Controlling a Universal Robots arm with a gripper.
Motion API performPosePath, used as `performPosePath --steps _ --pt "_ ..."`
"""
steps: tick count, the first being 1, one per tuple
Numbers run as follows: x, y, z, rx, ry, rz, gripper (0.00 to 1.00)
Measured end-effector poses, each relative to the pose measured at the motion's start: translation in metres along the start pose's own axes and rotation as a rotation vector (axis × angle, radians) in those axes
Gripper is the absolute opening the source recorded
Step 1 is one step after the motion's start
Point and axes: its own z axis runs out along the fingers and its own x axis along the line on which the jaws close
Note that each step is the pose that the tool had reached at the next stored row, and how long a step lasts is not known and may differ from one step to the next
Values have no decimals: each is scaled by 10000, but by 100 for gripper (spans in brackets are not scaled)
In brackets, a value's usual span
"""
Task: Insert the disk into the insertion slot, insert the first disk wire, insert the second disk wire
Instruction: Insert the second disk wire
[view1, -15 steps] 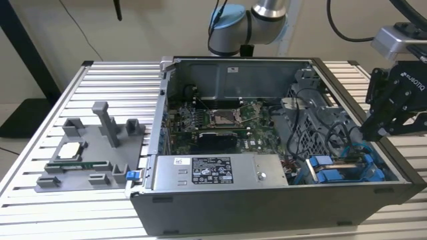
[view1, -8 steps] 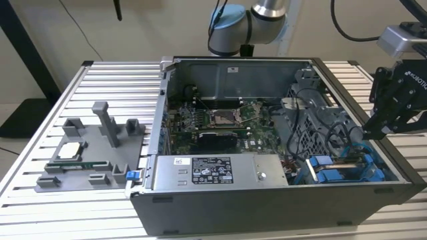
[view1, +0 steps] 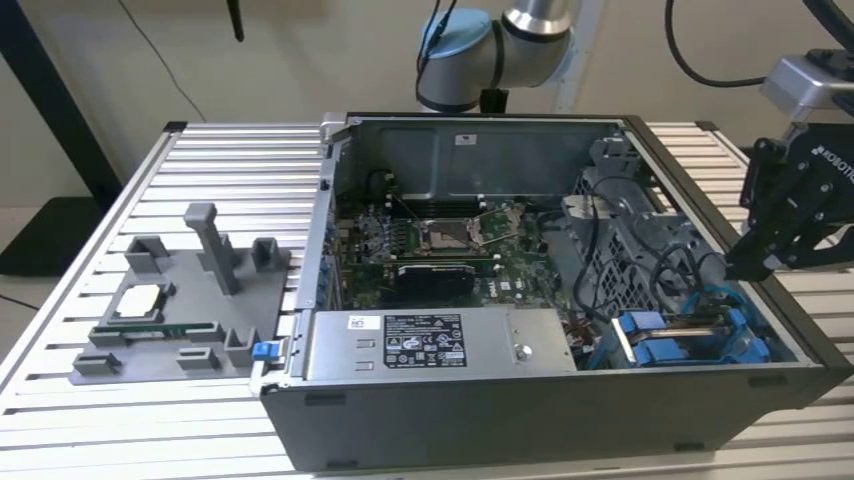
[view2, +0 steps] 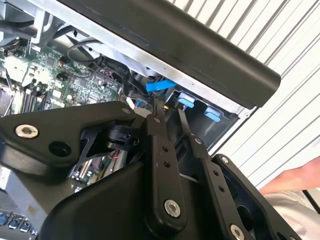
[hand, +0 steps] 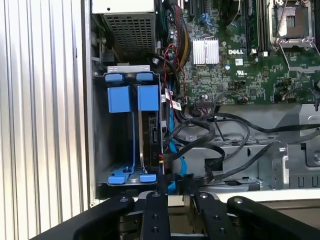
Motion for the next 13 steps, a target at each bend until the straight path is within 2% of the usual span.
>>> performPosePath --steps 4,10,13 --pt "0 -3 18 -116 -16 -23 100" --pt "-3 -23 37 -197 -187 -80 100" --pt "-5 -59 41 -213 -209 -96 100"
